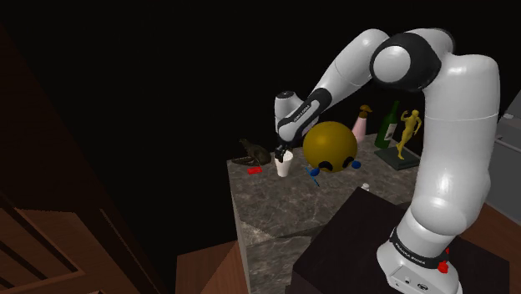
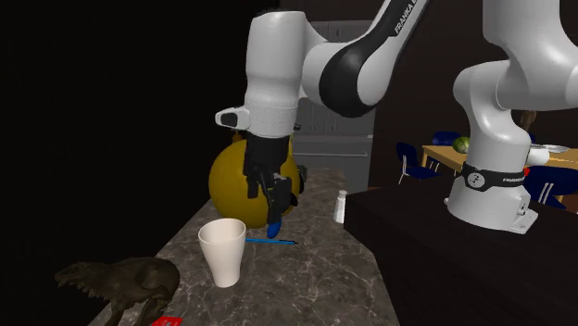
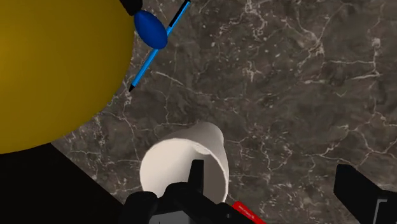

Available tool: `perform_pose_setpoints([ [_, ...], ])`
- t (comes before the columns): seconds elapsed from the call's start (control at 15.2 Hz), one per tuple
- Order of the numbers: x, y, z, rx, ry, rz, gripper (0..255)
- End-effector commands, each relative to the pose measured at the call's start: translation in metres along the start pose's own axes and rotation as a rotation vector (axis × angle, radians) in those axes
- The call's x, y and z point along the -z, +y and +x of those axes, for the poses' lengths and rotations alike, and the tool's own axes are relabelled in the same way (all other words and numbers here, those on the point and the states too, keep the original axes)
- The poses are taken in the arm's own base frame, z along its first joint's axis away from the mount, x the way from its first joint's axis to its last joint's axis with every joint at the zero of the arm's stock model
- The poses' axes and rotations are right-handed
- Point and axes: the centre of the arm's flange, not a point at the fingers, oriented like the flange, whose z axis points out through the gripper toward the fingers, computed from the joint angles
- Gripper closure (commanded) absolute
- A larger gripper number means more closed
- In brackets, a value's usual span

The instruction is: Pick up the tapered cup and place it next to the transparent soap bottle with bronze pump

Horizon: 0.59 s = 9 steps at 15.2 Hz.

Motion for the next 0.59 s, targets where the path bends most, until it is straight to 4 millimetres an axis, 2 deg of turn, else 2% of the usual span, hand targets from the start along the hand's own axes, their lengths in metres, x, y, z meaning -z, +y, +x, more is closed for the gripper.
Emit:
perform_pose_setpoints([
  [0.0,-0.020,0.004,0.016,0.000,0.006,-0.006,0],
  [0.33,-0.071,0.017,0.054,0.000,0.017,-0.021,0],
  [0.53,-0.085,0.018,0.057,0.000,0.018,-0.022,0],
])
